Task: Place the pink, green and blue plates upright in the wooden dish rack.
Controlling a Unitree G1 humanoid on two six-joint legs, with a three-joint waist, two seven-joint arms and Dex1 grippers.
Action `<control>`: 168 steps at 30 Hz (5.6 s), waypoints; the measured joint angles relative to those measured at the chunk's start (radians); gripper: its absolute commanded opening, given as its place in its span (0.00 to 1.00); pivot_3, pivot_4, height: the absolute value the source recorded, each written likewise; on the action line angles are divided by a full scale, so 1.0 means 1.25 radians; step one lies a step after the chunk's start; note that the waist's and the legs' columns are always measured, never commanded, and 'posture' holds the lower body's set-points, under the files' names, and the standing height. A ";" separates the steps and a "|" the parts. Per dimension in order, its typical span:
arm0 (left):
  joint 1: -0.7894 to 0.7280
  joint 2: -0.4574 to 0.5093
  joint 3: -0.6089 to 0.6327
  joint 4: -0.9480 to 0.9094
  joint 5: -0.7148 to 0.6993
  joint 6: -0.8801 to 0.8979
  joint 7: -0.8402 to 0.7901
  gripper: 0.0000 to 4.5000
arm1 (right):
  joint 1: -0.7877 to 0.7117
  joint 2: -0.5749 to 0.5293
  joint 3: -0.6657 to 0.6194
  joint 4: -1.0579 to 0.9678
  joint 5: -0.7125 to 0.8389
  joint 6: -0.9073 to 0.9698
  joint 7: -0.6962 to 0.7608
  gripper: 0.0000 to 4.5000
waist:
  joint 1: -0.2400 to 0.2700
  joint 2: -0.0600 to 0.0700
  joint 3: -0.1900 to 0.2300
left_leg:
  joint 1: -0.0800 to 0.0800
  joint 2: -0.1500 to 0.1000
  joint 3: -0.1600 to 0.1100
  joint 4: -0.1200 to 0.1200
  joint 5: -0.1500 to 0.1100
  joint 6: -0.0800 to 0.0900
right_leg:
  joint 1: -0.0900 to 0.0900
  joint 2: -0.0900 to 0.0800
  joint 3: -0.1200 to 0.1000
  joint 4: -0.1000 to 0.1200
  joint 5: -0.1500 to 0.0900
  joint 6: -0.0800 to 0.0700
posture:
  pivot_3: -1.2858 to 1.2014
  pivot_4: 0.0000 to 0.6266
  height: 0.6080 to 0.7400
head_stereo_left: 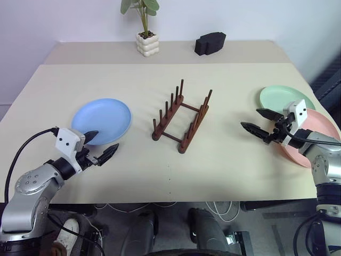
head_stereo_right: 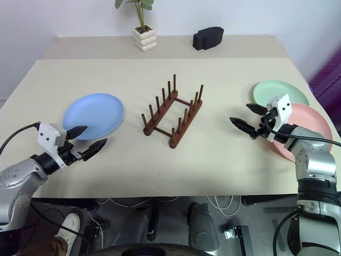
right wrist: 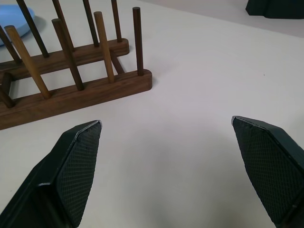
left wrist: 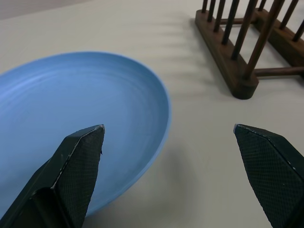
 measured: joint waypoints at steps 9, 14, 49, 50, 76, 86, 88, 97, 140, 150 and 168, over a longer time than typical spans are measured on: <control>0.010 -0.010 -0.002 -0.006 0.003 -0.010 0.005 1.00 | -0.010 0.004 0.008 -0.012 -0.002 0.002 -0.011 0.99 | 0.001 0.000 0.000 | 0.000 0.000 0.000 0.000 0.000 0.000 | 0.000 0.000 0.000 0.000 0.000 0.000 | 0.52 0.24 0.93; 0.017 -0.010 -0.005 -0.022 0.002 -0.008 0.004 1.00 | 0.003 0.005 0.009 -0.048 -0.002 0.010 -0.016 0.99 | 0.001 0.000 0.000 | 0.000 0.000 0.000 0.000 0.000 0.000 | 0.000 0.000 0.000 0.000 0.000 0.000 | 0.52 0.24 0.93; -0.376 -0.159 -0.556 0.069 0.133 0.209 0.000 1.00 | 0.107 0.026 -0.013 -0.185 0.028 0.052 -0.073 0.99 | 0.003 0.000 0.000 | 0.000 -0.001 0.002 0.001 0.000 0.000 | 0.001 0.001 0.000 0.000 0.000 0.001 | 0.52 0.24 0.93; -0.379 -0.166 -0.557 0.079 0.142 0.209 0.007 1.00 | 0.110 0.026 -0.017 -0.185 0.028 0.052 -0.076 0.99 | 0.003 0.000 0.000 | 0.000 -0.001 0.002 0.001 0.000 0.000 | 0.001 0.001 0.000 0.000 0.000 0.001 | 0.52 0.24 0.93; -0.417 -0.308 -0.533 0.221 0.243 0.143 0.106 0.18 | 0.148 0.027 -0.025 -0.185 0.031 0.033 -0.063 1.00 | 0.003 0.000 0.000 | 0.001 -0.001 0.002 0.002 0.000 0.000 | 0.002 0.001 0.000 0.000 0.002 0.004 | 0.52 0.24 0.93; -0.437 -0.194 -0.529 0.256 0.242 -0.025 -0.082 0.18 | 0.242 -0.012 -0.036 -0.221 0.051 0.066 -0.010 1.00 | 0.003 0.000 0.000 | 0.000 -0.001 0.002 0.001 0.000 0.000 | 0.002 0.001 0.000 0.000 0.000 0.001 | 0.52 0.24 0.93; -0.459 -0.170 -0.527 0.267 0.223 -0.062 -0.156 0.18 | 0.249 -0.017 -0.045 -0.238 0.055 0.070 -0.010 1.00 | 0.003 0.000 0.000 | 0.000 -0.001 0.002 0.002 0.000 0.000 | 0.002 0.001 0.000 0.000 0.000 0.001 | 0.52 0.24 0.93; -0.540 -0.126 -0.515 0.439 0.184 -0.154 -0.384 0.18 | 0.286 -0.018 -0.070 -0.347 0.081 0.135 -0.066 1.00 | 0.004 0.000 0.000 | 0.000 -0.001 0.002 0.002 0.000 0.000 | 0.001 0.001 0.000 0.000 0.000 0.001 | 0.52 0.24 0.93; -0.411 -0.135 -0.517 0.266 0.231 -0.028 -0.313 0.00 | 0.269 -0.029 0.085 -0.293 -0.055 0.093 -0.056 0.00 | 0.009 0.000 0.000 | 0.000 0.000 0.000 0.002 0.000 0.000 | 0.002 0.000 0.000 0.000 0.001 0.002 | 0.52 0.24 0.93; -0.437 -0.195 -0.522 0.341 0.294 -0.091 -0.170 0.00 | 0.157 0.014 0.161 -0.154 -0.166 -0.040 -0.098 0.00 | 0.000 -0.001 -0.001 | 0.003 0.000 0.001 0.002 0.000 0.000 | 0.004 0.001 0.000 0.000 0.002 0.004 | 0.52 0.24 0.93; -0.458 -0.236 -0.461 0.451 0.325 -0.176 -0.017 0.00 | 0.069 0.066 0.189 -0.034 -0.230 -0.147 -0.145 0.00 | 0.000 -0.001 -0.001 | 0.004 0.000 0.001 0.003 0.000 0.000 | 0.005 0.001 0.000 0.001 0.003 0.004 | 0.52 0.24 0.93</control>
